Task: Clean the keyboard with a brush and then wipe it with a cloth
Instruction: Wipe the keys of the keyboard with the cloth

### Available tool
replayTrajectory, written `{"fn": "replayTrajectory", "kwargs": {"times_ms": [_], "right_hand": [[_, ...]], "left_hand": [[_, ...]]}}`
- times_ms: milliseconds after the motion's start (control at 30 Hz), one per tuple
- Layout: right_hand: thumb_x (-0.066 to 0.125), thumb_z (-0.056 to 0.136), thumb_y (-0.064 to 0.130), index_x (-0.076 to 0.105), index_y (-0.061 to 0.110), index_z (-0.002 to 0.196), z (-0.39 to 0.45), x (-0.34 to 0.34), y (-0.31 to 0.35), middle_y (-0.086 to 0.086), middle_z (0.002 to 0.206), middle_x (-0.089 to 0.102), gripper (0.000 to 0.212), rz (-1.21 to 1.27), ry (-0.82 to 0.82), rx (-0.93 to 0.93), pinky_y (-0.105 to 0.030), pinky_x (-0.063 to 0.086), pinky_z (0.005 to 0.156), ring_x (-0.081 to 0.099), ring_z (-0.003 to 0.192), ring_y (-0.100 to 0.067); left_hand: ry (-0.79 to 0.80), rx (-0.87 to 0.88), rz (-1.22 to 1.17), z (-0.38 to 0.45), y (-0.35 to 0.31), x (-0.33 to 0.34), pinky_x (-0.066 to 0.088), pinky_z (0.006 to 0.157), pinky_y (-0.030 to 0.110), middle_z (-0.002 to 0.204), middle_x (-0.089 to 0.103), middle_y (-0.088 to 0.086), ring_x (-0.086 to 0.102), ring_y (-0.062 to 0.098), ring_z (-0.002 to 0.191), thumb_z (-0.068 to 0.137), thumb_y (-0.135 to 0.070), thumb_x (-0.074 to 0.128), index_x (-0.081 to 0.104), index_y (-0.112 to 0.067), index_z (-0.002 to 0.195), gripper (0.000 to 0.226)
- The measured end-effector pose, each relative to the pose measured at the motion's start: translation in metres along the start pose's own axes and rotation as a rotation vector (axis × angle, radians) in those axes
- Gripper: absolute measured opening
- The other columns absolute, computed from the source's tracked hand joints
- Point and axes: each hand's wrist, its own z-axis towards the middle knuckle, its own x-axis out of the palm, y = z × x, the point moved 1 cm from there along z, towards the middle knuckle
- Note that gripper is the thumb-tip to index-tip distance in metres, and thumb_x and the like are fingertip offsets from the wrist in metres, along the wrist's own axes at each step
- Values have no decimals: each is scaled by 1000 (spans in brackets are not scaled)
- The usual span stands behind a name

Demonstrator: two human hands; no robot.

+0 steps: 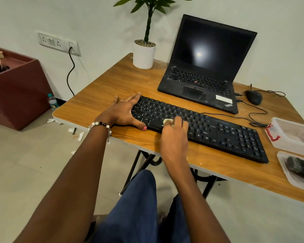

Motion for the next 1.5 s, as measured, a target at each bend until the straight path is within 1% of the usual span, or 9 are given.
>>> {"fn": "replayTrajectory", "kwargs": {"times_ms": [167, 333, 467, 700, 800, 900, 1133, 1300, 1500], "right_hand": [[54, 93, 3, 57, 15, 134, 9, -9, 6, 2, 115, 47, 43, 158, 233, -338, -25, 40, 89, 42, 109, -15], [53, 93, -1, 64, 12, 123, 31, -38, -43, 3, 110, 53, 35, 468, 142, -89, -20, 47, 76, 50, 99, -13], [54, 89, -5, 66, 7, 122, 53, -44, -75, -12, 121, 58, 37, 141, -111, 78, -20, 42, 76, 55, 103, -23], [58, 90, 5, 61, 6, 122, 61, -26, -49, -11, 124, 48, 33, -141, 87, -244, -36, 45, 98, 42, 117, -26], [53, 91, 0, 54, 12, 135, 57, -34, -66, -4, 118, 46, 45, -142, 186, -397, -29, 40, 93, 39, 110, -19], [48, 96, 6, 55, 11, 131, 59, -44, -98, -2, 116, 46, 37, -120, 133, -204, -22, 35, 91, 35, 103, -10], [58, 92, 4, 64, 1, 104, 71, -34, -68, -17, 132, 47, 14, -216, 40, -46, -36, 47, 97, 43, 123, -31], [52, 95, 8, 56, 8, 131, 77, -27, -65, -8, 124, 47, 35, -190, 80, -296, -33, 43, 94, 41, 115, -24], [54, 93, 5, 57, 8, 132, 81, -48, -113, -11, 131, 48, 39, -309, 32, -90, -35, 40, 99, 41, 118, -29]], "left_hand": [[8, -4, 31, 1, -3, -1, -14, 117, 48, 162, 0, -5, 5, 18, 148, 51, -79, 69, -10, -30, 153, 138], [99, -17, 49, -2, -13, -10, -18, 113, 54, 162, -9, -3, -4, 19, 148, 54, -76, 66, -12, -26, 153, 135], [81, 41, -62, -2, -44, -19, -17, 113, 55, 162, -1, -4, -6, 18, 148, 72, -65, 59, 7, -24, 155, 106], [-223, -7, 94, 20, -95, 23, 6, 118, 57, 153, 36, -2, 31, 22, 141, 99, -32, 47, 44, -21, 143, 45], [-335, -25, 104, 20, -97, 37, 5, 118, 54, 152, 38, -4, 27, 18, 144, 100, -31, 42, 48, -23, 141, 42], [-351, -21, 122, 19, -93, 41, 4, 119, 52, 153, 35, -7, 22, 16, 146, 101, -32, 37, 45, -25, 143, 43], [-438, -17, 149, 15, -92, 48, 9, 119, 50, 151, 39, -7, 26, 14, 144, 102, -35, 35, 48, -25, 140, 42], [-489, -23, 131, 13, -92, 51, 13, 119, 46, 147, 46, -6, 31, 13, 142, 100, -35, 38, 53, -24, 137, 41], [-541, -29, 99, 12, -90, 52, 18, 119, 44, 142, 51, -4, 37, 12, 139, 98, -35, 41, 58, -24, 132, 40]]}}
